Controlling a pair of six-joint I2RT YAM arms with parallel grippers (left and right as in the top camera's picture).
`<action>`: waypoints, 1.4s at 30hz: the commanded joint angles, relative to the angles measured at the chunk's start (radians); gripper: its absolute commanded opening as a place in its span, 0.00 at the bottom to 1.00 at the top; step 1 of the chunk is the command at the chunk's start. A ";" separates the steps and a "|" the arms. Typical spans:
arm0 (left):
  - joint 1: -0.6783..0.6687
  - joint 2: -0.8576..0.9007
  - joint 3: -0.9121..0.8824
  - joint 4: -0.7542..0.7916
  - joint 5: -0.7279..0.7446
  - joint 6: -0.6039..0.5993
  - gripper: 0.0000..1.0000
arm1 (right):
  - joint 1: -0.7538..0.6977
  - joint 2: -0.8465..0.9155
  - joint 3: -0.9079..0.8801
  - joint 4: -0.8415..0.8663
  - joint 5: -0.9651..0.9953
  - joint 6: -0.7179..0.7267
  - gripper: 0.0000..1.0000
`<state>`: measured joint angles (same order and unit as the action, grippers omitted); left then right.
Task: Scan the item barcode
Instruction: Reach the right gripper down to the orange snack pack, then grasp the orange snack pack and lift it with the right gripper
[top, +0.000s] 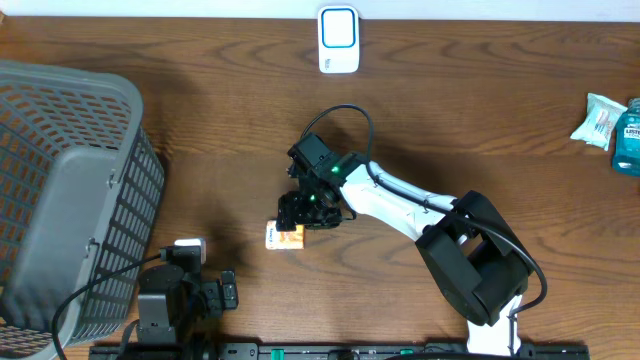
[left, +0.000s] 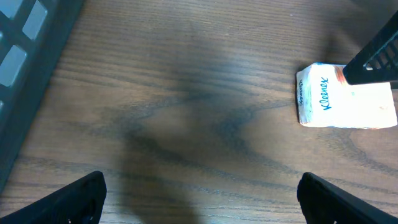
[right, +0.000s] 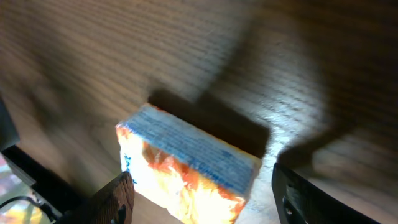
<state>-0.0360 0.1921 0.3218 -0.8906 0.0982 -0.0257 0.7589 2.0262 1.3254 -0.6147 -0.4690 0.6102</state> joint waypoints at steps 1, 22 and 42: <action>0.002 -0.004 0.007 -0.003 -0.003 -0.002 0.98 | 0.008 0.023 -0.007 0.000 0.031 0.006 0.64; 0.002 -0.004 0.007 -0.003 -0.003 -0.002 0.98 | -0.225 0.048 0.103 -0.478 -0.434 -0.266 0.01; 0.002 -0.004 0.007 -0.003 -0.003 -0.002 0.98 | -0.407 0.047 0.108 -0.995 -0.606 -0.455 0.01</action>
<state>-0.0360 0.1917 0.3222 -0.8906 0.0986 -0.0257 0.3519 2.0853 1.4231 -1.6058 -1.0481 0.1810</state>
